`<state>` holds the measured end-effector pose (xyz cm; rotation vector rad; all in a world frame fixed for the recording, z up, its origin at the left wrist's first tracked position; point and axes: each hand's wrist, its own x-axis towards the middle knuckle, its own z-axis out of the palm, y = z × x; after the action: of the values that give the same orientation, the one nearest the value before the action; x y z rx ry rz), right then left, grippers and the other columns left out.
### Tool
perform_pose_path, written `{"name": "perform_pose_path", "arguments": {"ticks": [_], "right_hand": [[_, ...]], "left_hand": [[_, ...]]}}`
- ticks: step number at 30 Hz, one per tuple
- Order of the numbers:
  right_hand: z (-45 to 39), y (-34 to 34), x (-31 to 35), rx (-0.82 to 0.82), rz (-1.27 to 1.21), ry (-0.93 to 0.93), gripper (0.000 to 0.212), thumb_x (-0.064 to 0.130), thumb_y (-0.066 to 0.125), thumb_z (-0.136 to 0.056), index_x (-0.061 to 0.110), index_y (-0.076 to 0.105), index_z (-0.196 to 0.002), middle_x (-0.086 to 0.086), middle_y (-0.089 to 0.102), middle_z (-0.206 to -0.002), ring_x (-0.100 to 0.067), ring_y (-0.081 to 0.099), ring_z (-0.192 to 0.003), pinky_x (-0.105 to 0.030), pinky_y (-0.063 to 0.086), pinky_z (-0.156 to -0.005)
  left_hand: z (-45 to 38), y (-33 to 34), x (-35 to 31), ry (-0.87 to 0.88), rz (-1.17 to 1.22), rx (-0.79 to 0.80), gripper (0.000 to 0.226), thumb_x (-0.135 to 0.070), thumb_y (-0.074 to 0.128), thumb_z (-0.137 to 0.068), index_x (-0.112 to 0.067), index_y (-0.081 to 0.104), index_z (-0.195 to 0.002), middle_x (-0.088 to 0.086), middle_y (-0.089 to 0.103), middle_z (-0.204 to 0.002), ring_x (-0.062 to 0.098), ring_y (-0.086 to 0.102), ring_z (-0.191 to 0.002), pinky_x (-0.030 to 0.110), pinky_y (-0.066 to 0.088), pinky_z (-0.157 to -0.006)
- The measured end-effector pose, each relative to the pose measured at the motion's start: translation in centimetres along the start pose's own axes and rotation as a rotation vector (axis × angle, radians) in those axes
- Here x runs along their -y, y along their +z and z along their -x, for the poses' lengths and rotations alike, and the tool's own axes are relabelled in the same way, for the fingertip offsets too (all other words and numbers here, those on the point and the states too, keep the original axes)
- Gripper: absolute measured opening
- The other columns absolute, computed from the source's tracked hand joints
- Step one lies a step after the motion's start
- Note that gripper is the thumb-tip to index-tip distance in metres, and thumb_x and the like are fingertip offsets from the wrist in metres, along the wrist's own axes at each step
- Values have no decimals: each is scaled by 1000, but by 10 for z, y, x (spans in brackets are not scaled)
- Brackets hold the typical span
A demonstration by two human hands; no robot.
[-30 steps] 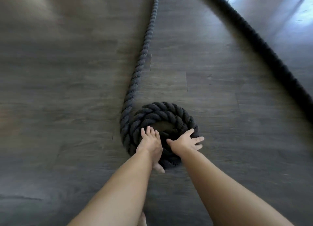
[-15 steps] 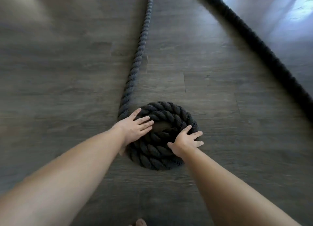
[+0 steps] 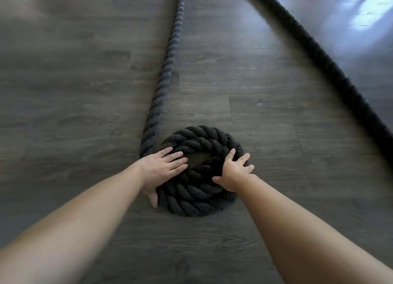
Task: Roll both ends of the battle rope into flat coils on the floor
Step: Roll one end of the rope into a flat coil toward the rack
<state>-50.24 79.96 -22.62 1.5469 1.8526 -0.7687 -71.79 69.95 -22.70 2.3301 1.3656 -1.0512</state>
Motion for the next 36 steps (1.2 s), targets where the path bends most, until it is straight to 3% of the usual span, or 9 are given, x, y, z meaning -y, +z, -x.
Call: {"name": "perform_pose_path", "arguments": {"ticks": [5,10,15,21,25,26,29,32,36], "right_hand": [[-18,-24,7,-22,66,-78,108,50,62,-93,17,-19,-156,-29,-20,-159,-53,-5,-146,-62,25,-113],[-14,-12,33,-248,13,-142,84,28,53,-102,16,-7,-159,-16,-22,-162,-42,-11,-150,-59,22,-116],[2,-9,53,-2,-372,152,104,45,59,-96,7,-19,-154,-29,-22,-158,-49,2,-148,-49,14,-121],[-26,-54,85,81,-422,256,125,59,70,-83,15,-23,-154,-29,-28,-156,-54,4,-146,-55,16,-119],[-38,-39,97,-16,-410,287,127,57,72,-82,16,-25,-153,-31,-33,-152,-60,0,-142,-64,21,-112],[-40,-34,98,-37,-404,284,126,56,72,-83,16,-25,-153,-32,-33,-152,-60,1,-142,-64,22,-111],[-44,-29,96,-48,-386,275,125,54,72,-83,18,-25,-153,-31,-33,-153,-59,3,-142,-63,26,-110],[-45,-30,96,-38,-372,281,126,54,73,-83,19,-26,-153,-30,-34,-152,-59,5,-142,-64,29,-108],[-50,-31,96,-32,-372,271,126,54,74,-82,21,-25,-153,-29,-37,-151,-59,3,-142,-67,33,-107]], "left_hand": [[-5,6,-1,-74,56,-52,144,-88,59,-65,-1,-11,-157,16,-12,-167,36,-16,-152,58,-7,-120],[-7,2,-7,-211,197,-82,140,-93,47,-69,-2,-12,-156,13,-14,-167,35,-16,-153,72,4,-116],[-22,-17,-7,-368,446,-109,136,-89,50,-72,-1,-10,-157,15,-8,-168,35,-11,-154,68,3,-118],[-44,-32,-1,-411,434,-75,139,-92,46,-71,4,-7,-156,23,-3,-166,44,-6,-152,67,-4,-118],[-45,-23,25,-215,316,-237,142,-98,52,-57,13,40,-144,31,45,-147,46,38,-141,64,8,-117],[-44,-21,38,-121,241,-265,141,-97,55,-54,12,44,-142,29,50,-145,43,40,-141,62,10,-117],[-43,-16,86,101,154,-99,138,-79,70,-64,1,8,-158,16,11,-167,31,-4,-154,55,-15,-120],[-45,-25,116,188,-10,-37,145,-67,82,-61,-8,-7,-159,11,-20,-161,24,-27,-146,51,-33,-109],[-54,-29,126,211,-61,7,148,-76,80,-54,-11,-1,-160,20,-3,-167,37,-16,-152,58,-18,-115]]}}
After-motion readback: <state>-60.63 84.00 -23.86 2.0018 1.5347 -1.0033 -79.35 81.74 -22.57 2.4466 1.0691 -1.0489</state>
